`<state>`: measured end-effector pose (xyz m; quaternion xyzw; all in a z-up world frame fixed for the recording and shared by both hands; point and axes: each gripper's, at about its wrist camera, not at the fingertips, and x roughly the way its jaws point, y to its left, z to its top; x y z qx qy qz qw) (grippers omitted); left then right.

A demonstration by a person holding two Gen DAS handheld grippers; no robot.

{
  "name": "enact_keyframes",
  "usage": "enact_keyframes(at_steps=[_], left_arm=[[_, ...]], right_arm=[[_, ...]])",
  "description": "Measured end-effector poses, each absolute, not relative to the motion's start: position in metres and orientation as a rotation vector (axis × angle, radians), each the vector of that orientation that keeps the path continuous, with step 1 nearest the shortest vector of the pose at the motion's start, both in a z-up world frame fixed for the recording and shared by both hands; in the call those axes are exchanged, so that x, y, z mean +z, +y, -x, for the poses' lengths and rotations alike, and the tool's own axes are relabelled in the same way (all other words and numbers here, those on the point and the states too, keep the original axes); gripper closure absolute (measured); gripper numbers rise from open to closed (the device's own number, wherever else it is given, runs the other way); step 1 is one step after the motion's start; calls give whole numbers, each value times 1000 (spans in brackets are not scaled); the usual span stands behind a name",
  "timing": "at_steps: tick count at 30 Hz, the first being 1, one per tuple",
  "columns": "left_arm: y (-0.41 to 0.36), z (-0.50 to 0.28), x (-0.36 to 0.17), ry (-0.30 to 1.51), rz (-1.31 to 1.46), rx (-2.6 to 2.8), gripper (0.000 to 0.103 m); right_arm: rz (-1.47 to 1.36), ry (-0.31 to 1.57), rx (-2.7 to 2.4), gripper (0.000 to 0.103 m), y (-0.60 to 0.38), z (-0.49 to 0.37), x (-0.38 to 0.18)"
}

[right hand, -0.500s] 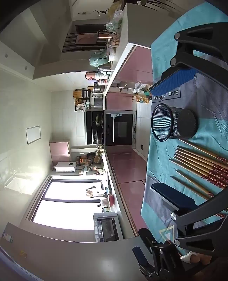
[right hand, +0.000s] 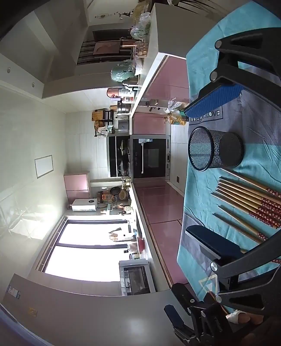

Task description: Organize utensils

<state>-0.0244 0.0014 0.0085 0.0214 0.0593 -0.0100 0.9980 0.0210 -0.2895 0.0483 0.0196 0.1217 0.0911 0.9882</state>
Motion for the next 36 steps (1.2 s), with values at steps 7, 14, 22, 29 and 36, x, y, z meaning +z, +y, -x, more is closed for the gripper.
enact_keyframes(at_steps=[7,14,22,29,36], left_arm=[[3,25,5,119,-40,-24,5],[3,24,5,116,-39,-25,5],[1,25,6,116,-42,-23,5],[2,24,5,114,-39,-25,5],[0,25,5,115,-39,-25,5]], right_arm=[[-44,238,177,7,-291,-21,47],[-46,237,178,7,-291,-21,47],[-48,234,180,7,-292,-18,47],[-47,234,179,7,-291,-18,47],[-47,236,183,7,-292,-19,47]])
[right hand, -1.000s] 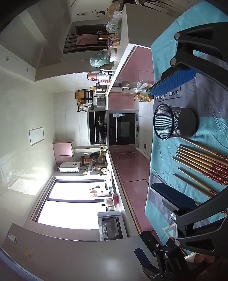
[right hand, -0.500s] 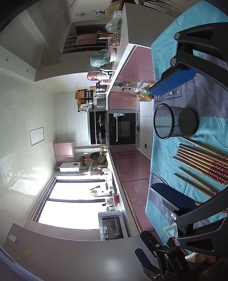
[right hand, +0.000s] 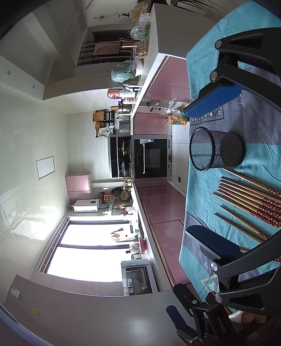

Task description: Organize utensils

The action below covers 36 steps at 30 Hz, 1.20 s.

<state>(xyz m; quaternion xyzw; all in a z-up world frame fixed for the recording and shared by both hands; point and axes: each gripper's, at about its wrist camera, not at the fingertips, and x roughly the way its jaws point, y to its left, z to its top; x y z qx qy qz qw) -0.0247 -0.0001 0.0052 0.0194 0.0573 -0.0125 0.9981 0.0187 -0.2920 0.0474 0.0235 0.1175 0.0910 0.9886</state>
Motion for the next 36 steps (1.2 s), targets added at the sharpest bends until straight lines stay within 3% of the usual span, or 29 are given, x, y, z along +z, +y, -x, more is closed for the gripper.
enact_keyframes(at_steps=[36], left_arm=[[-6,26,10,111,-33,-27,5]], right_arm=[[-52,233,184,7,-296,-20,48]])
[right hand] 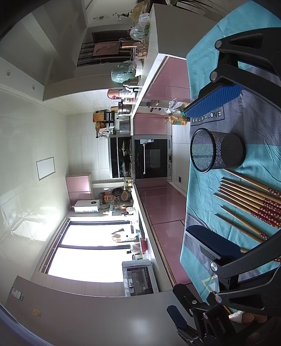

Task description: Organize utensils

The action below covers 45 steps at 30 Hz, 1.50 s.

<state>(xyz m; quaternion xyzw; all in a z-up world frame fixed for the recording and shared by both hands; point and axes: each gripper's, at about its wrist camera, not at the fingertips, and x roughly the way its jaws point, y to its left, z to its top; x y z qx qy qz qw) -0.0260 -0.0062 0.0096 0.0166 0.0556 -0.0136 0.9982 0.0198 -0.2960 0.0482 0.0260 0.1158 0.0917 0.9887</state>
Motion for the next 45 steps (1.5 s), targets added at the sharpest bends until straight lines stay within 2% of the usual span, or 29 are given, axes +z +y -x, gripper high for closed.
enact_keyframes(at_steps=[45], left_arm=[[-12,24,6,120,-31,-30,5]], right_arm=[[-57,232,182,7,-298,-18,48]])
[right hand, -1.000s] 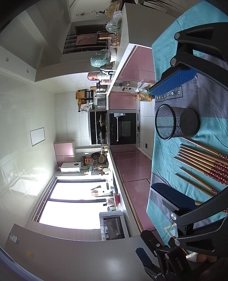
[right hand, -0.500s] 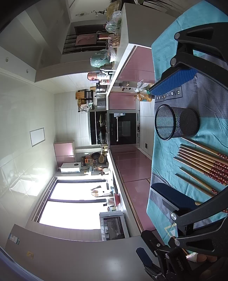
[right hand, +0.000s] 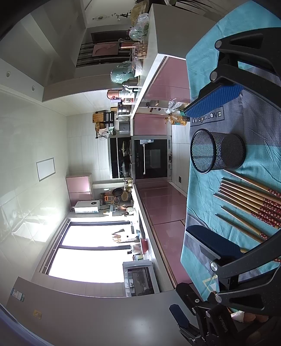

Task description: Organize utensils

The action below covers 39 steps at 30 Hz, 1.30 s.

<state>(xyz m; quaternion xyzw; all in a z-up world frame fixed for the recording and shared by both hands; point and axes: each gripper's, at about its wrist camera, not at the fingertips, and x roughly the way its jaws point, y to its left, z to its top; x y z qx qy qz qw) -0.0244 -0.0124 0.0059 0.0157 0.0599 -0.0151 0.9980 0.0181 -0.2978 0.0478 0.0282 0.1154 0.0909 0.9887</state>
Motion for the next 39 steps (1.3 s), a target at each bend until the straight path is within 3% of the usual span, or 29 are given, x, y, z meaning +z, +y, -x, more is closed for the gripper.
enact_keyframes(at_steps=[19,31,33,39], left_arm=[[-7,17,-1,175,-40,-38,5],[13,-14,-54,505,-100,-118,5],[17,-21,-65,562,-95,-139,8],[18,-43,-97,710,-72,-187,32]], right_arm=[[-53,253,198,7,-299,-21,47],[-42,523,312,7,-288,-49,0],[-39,574,324,7,-286,-54,-12],[-34,676,346,7,-284,-66,-32]])
